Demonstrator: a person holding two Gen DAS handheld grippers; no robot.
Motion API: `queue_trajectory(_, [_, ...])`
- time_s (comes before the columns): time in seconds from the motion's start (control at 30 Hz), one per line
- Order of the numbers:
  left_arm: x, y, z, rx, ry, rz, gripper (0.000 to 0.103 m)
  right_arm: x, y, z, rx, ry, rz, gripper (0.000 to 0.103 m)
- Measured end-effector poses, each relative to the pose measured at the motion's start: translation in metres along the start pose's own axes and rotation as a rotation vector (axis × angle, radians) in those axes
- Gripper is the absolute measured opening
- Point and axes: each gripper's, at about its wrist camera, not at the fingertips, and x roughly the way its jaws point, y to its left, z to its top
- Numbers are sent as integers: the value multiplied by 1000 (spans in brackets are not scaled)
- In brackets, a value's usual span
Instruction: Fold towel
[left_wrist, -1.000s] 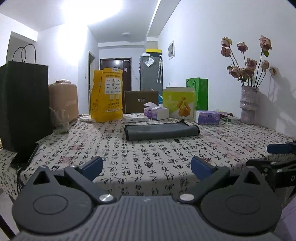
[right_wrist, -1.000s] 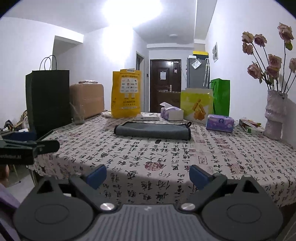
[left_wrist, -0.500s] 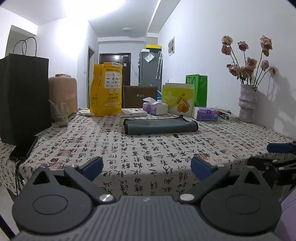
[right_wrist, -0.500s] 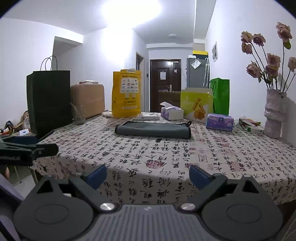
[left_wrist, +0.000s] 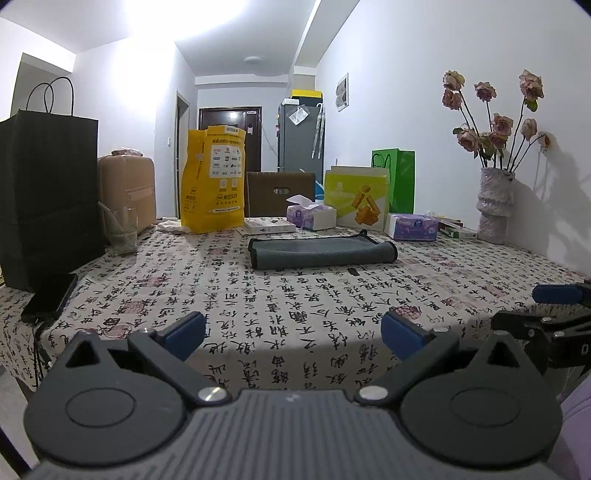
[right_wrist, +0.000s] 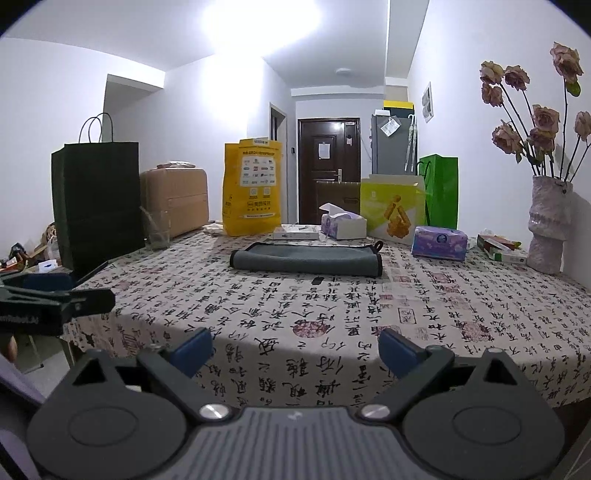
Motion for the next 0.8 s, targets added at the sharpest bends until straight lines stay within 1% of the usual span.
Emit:
queue_trajectory(0.07, [0, 0, 1, 1, -2, 2, 103, -1, 1, -1, -1, -2, -2, 101])
queue_trajectory(0.8, [1, 0, 2, 14, -12, 8, 103, -2, 2, -1, 4, -11, 0, 101])
